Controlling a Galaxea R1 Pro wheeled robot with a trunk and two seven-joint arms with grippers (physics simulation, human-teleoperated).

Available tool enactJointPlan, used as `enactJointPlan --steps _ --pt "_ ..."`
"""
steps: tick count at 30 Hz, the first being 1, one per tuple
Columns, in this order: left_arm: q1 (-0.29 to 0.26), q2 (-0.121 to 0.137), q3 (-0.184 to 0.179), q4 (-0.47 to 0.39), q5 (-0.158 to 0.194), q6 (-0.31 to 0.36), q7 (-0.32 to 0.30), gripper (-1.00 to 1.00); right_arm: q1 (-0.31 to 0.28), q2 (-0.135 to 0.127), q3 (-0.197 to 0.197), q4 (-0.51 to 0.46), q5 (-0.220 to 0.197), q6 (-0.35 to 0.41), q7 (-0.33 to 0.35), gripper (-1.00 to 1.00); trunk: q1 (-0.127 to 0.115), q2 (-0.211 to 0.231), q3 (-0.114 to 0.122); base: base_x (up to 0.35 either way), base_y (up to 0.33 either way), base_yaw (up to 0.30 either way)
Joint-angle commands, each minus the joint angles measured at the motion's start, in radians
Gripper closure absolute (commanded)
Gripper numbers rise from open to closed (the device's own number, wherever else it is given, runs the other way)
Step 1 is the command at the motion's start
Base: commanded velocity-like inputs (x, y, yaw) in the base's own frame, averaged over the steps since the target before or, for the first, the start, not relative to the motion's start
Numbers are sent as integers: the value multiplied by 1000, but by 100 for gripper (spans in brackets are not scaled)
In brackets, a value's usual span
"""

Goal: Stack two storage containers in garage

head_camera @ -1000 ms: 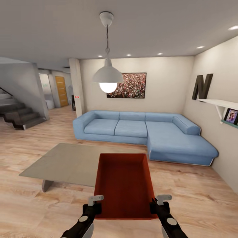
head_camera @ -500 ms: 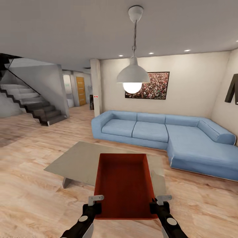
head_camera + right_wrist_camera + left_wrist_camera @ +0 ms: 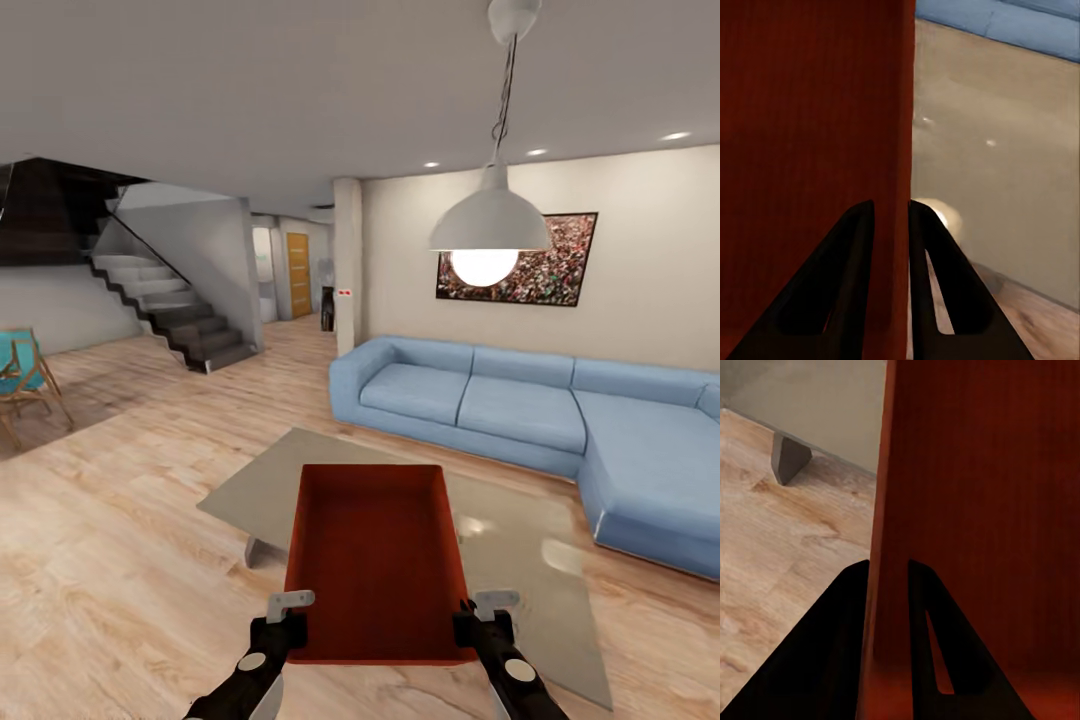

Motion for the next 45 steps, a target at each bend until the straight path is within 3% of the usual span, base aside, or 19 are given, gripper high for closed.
enactJointPlan --steps 1,45 --pt "-1 -1 3 -14 -10 -2 5 100 1 1 10 3 3 -1 3 100 1 -1 0 259 218 300" --pt "-2 -1 3 -14 -8 0 5 100 1 1 10 14 3 -1 3 100 1 -1 0 280 201 300"
